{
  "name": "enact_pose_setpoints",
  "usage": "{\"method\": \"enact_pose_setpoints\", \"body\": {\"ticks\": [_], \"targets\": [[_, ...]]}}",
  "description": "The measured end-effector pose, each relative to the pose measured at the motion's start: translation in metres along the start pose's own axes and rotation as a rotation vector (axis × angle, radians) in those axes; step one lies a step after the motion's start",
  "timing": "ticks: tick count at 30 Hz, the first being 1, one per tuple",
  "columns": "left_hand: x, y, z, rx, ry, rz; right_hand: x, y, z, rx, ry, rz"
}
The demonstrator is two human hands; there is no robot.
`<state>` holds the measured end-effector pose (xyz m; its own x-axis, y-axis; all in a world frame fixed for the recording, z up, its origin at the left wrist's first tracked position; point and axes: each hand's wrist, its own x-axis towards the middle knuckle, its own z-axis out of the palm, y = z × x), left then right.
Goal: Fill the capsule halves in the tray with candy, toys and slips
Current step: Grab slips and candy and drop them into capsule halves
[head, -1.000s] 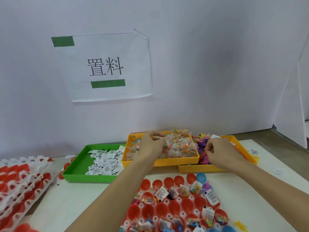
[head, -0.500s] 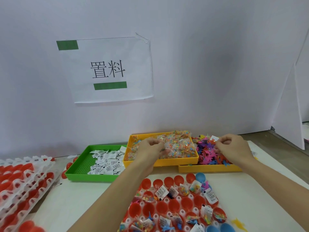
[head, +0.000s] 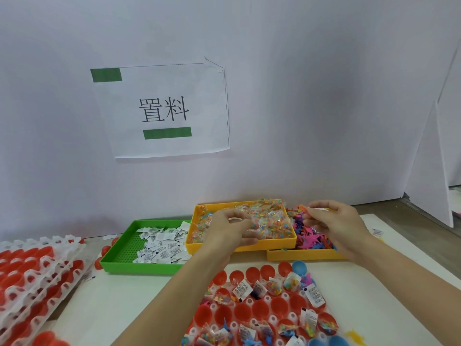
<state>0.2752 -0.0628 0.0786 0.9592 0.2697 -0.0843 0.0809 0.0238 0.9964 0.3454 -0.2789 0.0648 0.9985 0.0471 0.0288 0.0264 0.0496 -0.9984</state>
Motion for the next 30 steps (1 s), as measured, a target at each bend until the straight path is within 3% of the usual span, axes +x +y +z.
{"method": "enact_pose_setpoints", "body": {"ticks": [4, 7, 12, 17, 30], "targets": [[-0.017, 0.003, 0.005, -0.009, -0.003, 0.084, -0.026, -0.016, 0.027, 0.159, -0.147, 0.01], [-0.029, 0.005, 0.006, -0.026, 0.023, 0.145, -0.047, -0.025, 0.05, 0.139, -0.204, -0.032], [-0.05, 0.007, 0.003, -0.173, 0.052, 0.206, -0.073, -0.027, 0.083, -0.033, -0.147, -0.18], [-0.061, 0.003, -0.014, -0.286, 0.116, 0.161, -0.088, -0.024, 0.108, -0.209, -0.053, -0.292], [-0.07, -0.009, -0.068, -0.43, 0.148, 0.129, -0.108, -0.024, 0.162, -0.419, -0.144, -0.401]]}}
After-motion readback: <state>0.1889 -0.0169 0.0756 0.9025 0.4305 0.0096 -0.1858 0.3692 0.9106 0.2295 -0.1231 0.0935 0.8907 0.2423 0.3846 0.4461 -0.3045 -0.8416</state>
